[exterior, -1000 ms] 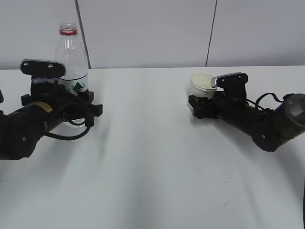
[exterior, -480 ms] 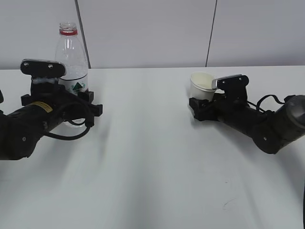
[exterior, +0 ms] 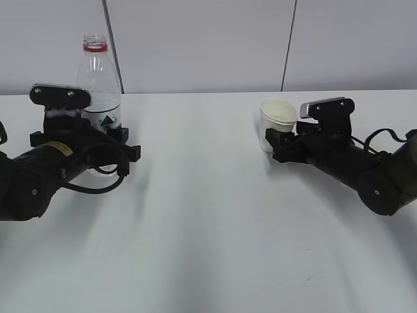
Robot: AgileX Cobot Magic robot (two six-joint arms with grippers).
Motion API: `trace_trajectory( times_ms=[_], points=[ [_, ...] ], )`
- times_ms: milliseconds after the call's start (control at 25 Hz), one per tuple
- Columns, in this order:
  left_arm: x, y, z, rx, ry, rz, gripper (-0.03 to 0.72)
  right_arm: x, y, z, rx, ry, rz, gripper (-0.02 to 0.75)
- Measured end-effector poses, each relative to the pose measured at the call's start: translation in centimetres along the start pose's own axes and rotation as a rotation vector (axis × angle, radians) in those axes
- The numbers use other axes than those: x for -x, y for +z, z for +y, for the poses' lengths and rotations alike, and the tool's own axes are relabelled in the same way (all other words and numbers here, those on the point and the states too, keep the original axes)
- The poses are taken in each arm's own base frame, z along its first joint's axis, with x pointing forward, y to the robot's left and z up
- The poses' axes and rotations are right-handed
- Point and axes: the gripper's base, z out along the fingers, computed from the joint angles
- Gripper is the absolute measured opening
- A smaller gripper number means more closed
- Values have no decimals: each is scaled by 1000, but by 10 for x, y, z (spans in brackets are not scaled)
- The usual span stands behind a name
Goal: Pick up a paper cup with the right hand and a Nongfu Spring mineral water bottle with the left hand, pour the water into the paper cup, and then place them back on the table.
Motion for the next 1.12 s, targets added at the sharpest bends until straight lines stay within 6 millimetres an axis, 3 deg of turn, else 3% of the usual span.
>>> trace_trajectory(
  times_ms=[360, 560, 760, 1120],
  points=[
    [3, 0, 0, 5, 0, -36, 389, 1, -22, 5, 2, -1, 15, 592],
    [5, 0, -1, -6, 13, -53, 389, 5, -45, 10, 3, 0, 27, 592],
    [5, 2, 0, 0, 14, -96, 389, 22, -72, 15, 9, -13, -27, 592],
    [-3, 32, -5, 4, 11, -115, 389, 47, -102, 21, 7, -32, -94, 592]
  ],
)
